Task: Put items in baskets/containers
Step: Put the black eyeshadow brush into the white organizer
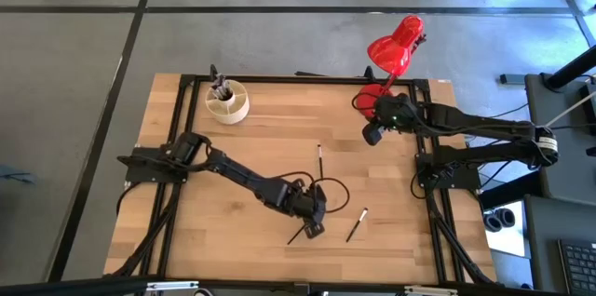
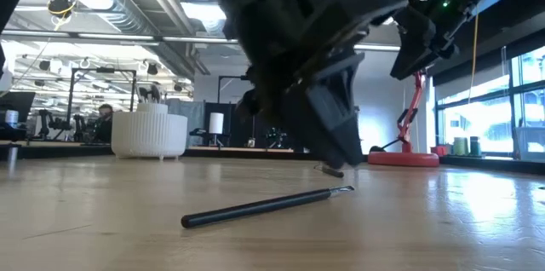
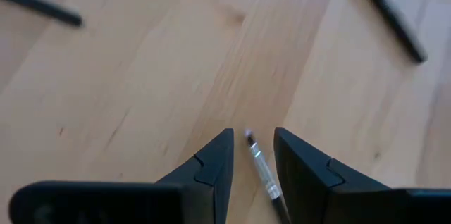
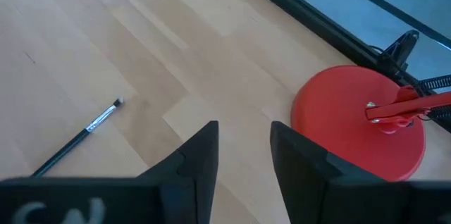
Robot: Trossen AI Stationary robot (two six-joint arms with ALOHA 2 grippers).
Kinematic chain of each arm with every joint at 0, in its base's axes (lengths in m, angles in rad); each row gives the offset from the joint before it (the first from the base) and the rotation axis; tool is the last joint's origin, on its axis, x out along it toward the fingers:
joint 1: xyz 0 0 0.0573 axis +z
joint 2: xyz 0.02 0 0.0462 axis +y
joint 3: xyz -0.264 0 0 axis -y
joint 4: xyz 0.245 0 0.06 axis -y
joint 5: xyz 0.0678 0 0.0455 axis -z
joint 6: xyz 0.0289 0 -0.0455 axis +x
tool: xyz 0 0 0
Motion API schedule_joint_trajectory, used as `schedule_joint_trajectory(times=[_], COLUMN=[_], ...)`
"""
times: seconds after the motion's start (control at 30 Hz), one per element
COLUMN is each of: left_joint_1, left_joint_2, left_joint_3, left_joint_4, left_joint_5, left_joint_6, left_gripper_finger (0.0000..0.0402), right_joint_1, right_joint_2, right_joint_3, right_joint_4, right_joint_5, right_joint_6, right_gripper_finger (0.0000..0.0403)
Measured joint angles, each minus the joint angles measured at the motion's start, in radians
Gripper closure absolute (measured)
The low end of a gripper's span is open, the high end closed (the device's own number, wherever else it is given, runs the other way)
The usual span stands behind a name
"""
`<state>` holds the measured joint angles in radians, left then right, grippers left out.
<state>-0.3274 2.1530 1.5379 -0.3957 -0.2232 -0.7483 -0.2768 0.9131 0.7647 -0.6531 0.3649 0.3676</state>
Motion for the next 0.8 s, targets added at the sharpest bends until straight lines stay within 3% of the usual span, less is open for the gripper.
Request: schedule_joint_trajectory(times=[0.5,0.8], left_joint_1=[-0.007,-0.026], left_joint_2=[0.010,0.036], left_joint_3=[-0.021,-0.043], left_joint_4=[0.012,0.106], left_joint_5=[-0.026,-0.017], left_joint_6=[-0.002,0.009], left_gripper_finger=[0.0302,0.0311], right_joint_1=[0.000,0.000], right_joint_2=[0.000,0.000], right_joint_3=[0.000,0.000], right_joint_4=[0.000,0.000], right_joint_5=[-0.001,-0.002], right_joint_6=[0.000,0.001], right_gripper_finger=[0.0274,0.0274])
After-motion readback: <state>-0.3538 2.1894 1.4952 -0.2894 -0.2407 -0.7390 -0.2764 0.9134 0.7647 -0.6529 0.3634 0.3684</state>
